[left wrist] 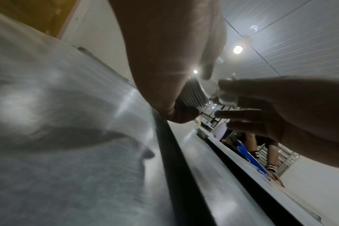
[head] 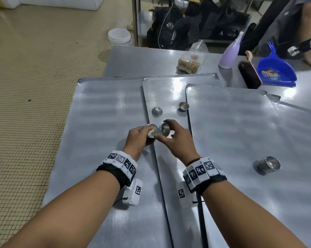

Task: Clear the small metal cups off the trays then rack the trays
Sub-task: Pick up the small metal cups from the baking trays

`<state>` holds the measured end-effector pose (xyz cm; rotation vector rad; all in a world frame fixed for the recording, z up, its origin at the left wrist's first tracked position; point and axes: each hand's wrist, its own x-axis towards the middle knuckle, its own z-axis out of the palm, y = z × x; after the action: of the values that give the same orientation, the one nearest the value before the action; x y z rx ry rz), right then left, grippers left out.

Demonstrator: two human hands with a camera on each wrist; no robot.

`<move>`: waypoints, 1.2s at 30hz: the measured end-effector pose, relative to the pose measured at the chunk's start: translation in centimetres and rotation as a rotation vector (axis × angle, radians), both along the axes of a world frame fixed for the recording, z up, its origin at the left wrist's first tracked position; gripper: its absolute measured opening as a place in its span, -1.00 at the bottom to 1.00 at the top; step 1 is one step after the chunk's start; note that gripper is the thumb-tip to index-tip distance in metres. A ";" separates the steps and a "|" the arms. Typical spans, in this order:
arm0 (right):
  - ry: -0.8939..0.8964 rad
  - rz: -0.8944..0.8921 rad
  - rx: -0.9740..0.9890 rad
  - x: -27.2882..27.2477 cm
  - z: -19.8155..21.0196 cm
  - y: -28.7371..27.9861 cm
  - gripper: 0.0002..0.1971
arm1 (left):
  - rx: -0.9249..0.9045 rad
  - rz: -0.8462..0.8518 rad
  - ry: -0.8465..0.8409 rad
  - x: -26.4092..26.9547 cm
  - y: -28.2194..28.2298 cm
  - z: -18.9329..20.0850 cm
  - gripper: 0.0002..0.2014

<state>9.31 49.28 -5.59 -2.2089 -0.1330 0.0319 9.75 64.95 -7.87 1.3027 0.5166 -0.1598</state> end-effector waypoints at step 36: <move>0.175 0.013 -0.530 13.0 -1.5 -5.0 -0.68 | 0.225 0.028 0.047 3.3 0.7 -1.6 -0.89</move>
<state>22.28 44.32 -7.13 -2.7195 -0.0431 0.2967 13.07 65.65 -9.51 1.5131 0.6057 -0.1118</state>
